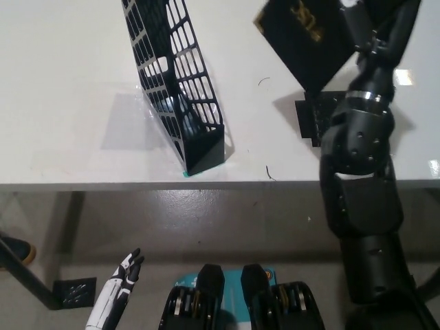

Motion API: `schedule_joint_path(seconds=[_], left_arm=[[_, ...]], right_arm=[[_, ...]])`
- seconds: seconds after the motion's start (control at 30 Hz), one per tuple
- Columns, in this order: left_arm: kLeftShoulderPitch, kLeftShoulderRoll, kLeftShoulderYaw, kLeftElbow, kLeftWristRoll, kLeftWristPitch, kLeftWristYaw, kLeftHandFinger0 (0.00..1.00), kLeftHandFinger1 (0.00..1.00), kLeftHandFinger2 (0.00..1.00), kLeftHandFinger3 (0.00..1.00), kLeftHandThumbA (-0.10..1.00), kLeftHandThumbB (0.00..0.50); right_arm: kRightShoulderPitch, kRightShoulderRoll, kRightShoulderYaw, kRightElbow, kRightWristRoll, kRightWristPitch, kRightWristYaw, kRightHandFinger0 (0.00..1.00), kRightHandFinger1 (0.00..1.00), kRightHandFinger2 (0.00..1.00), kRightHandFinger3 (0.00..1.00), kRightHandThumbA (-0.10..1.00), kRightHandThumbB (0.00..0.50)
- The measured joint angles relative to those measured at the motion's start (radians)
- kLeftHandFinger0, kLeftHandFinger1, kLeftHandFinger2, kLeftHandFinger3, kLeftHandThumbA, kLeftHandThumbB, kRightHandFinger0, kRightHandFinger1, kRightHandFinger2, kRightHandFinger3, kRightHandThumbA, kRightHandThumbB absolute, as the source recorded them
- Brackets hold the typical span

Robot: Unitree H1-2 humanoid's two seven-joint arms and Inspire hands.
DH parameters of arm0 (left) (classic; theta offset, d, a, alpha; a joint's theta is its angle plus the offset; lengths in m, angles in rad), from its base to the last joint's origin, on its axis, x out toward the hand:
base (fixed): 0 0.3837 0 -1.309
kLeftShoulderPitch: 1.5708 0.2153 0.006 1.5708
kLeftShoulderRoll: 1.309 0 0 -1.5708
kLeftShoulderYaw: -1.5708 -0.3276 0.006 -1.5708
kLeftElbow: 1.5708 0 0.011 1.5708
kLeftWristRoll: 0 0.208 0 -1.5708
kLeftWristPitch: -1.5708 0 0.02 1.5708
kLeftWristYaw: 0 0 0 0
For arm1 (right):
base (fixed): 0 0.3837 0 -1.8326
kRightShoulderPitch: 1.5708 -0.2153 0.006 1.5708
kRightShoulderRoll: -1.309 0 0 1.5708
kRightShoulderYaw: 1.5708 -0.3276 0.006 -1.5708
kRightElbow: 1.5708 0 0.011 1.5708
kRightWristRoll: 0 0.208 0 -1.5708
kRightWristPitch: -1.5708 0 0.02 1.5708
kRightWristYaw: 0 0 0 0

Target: A notebook is kept standing on the table on the right hand side and a black shelf is kept on the left hand side and the robot uses its right hand to grab the notebook and places it in the shelf

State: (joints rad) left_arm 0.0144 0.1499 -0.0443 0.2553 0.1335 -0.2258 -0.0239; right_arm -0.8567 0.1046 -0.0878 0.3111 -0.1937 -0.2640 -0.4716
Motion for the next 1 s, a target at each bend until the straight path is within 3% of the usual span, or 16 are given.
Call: schedule_joint_path(seconds=[0.27,0.4,0.83,1.0], left_arm=[[0.0,0.0,0.0,0.0,0.0,0.0,0.0,1.0,1.0,1.0,1.0,1.0,0.085],[0.001,0.002,0.0,-0.001,0.003,-0.001,0.0,1.0,1.0,1.0,1.0,1.0,0.067],[0.011,0.004,-0.001,-0.005,0.008,-0.002,0.0,1.0,1.0,1.0,1.0,1.0,0.064],[0.02,0.005,-0.003,-0.009,0.008,-0.003,-0.001,1.0,1.0,1.0,1.0,1.0,0.02]], right_arm=[[-0.06,0.009,0.12,-0.034,-0.152,0.02,-0.012,0.0,0.06,0.64,0.82,-0.1,0.079],[-0.128,0.02,0.17,-0.035,-0.23,0.029,-0.026,0.0,0.08,0.65,0.81,-0.1,0.07],[-0.208,0.051,0.195,0.166,-0.313,0.031,-0.093,0.0,0.14,0.65,0.84,-0.1,0.073],[-0.216,0.048,0.201,0.275,-0.319,0.028,-0.123,0.0,0.15,0.67,0.88,-0.1,0.073]])
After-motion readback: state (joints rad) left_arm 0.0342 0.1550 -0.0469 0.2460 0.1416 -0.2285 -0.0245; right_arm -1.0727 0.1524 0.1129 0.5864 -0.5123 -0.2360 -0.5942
